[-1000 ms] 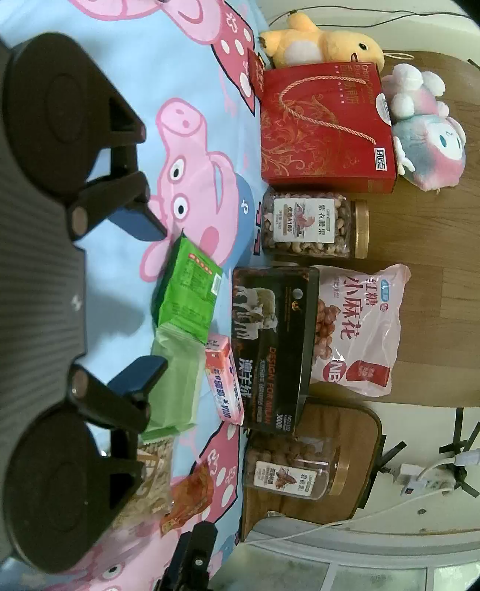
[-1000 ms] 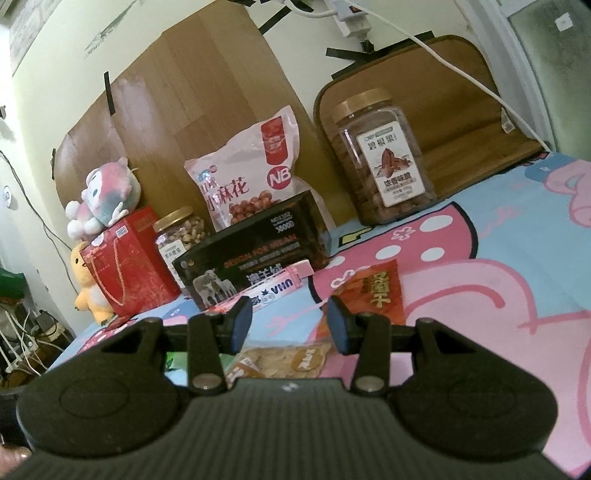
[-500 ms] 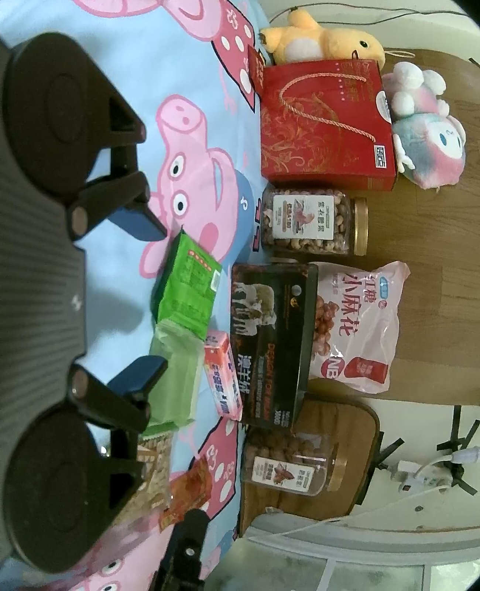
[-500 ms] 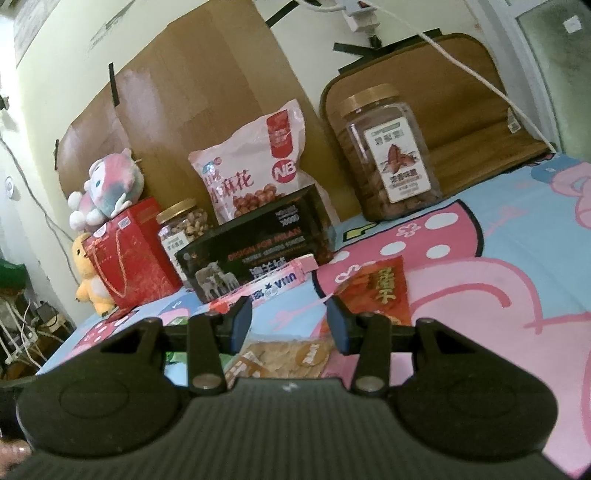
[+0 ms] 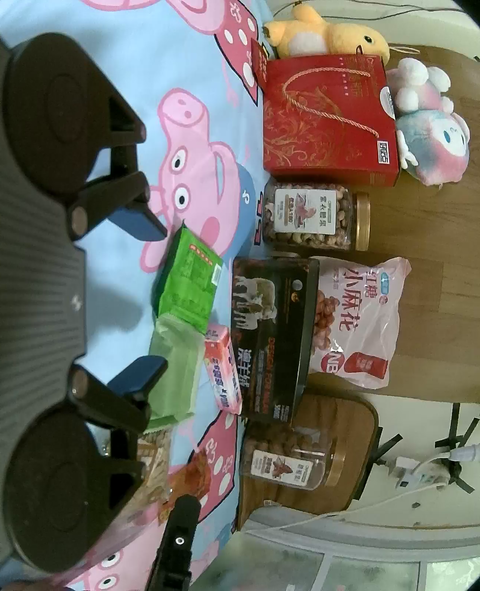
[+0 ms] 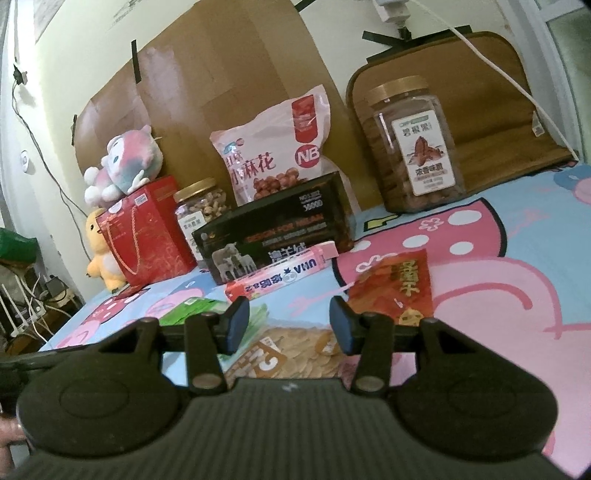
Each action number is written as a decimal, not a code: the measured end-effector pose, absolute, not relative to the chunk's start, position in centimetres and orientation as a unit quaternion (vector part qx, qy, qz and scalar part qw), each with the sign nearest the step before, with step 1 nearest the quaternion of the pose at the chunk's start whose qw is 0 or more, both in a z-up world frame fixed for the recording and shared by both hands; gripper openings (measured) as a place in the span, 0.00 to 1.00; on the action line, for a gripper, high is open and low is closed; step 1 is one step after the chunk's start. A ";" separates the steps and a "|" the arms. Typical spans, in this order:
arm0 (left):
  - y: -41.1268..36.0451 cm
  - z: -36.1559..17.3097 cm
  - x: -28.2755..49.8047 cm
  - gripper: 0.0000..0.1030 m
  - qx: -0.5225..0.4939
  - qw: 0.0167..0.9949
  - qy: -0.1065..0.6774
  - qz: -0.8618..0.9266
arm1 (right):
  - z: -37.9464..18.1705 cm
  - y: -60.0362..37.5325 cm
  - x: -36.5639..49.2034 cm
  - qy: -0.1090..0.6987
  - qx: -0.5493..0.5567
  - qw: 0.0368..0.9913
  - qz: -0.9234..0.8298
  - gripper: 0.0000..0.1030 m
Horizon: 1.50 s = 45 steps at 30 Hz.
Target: Organize snacks
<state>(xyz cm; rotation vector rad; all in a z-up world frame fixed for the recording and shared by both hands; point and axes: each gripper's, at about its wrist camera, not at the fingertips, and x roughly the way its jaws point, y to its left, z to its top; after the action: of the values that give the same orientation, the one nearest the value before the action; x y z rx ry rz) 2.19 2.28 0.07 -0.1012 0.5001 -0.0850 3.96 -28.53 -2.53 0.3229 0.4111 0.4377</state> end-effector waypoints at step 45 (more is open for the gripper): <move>11.0 1.4 2.2 0.71 -0.143 0.948 0.281 -0.038 | -2.4 -25.3 4.1 0.241 0.103 0.925 0.276 0.54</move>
<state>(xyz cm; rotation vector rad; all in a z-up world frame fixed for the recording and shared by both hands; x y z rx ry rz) 2.20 11.02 1.37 -0.2917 0.5722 -0.0777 4.09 -25.34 -2.36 0.2123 0.4938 0.5672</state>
